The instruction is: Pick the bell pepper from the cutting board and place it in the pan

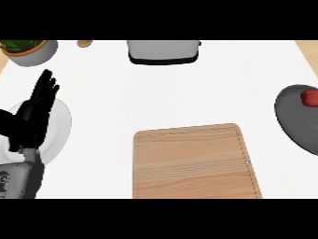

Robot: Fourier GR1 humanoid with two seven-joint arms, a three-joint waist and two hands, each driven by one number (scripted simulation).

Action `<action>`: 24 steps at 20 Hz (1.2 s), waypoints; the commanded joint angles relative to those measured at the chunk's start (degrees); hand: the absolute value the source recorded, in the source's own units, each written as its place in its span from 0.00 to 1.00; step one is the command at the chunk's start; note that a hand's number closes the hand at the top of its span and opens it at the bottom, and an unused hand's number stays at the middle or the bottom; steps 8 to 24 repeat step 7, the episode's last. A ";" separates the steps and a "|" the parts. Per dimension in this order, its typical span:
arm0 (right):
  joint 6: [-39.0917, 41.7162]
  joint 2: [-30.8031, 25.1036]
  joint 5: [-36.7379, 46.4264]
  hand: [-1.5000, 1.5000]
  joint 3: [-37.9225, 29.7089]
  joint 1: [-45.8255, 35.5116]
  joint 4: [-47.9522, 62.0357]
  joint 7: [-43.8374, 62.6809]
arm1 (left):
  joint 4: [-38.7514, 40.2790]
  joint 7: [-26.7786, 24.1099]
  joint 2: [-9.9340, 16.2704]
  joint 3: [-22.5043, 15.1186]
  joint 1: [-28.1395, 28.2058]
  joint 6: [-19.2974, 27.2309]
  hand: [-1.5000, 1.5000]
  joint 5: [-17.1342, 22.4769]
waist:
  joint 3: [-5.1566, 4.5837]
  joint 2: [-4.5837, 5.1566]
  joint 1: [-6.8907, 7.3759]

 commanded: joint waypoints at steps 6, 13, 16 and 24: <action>5.06 11.76 -6.48 0.00 -0.46 15.68 -31.94 11.24 | -0.41 1.69 1.53 1.18 -1.44 -1.18 0.50 1.05 | -0.01 0.36 0.55; 5.26 15.63 -6.86 0.00 -0.88 20.15 -35.42 11.11 | -3.46 0.55 0.74 0.44 1.85 -1.07 0.50 0.82 | 0.05 0.28 0.80; 5.26 15.63 -6.86 0.00 -0.88 20.15 -35.42 11.11 | -3.46 0.55 0.74 0.44 1.85 -1.07 0.50 0.82 | 0.05 0.28 0.80; 5.26 15.63 -6.86 0.00 -0.88 20.15 -35.42 11.11 | -3.46 0.55 0.74 0.44 1.85 -1.07 0.50 0.82 | 0.05 0.28 0.80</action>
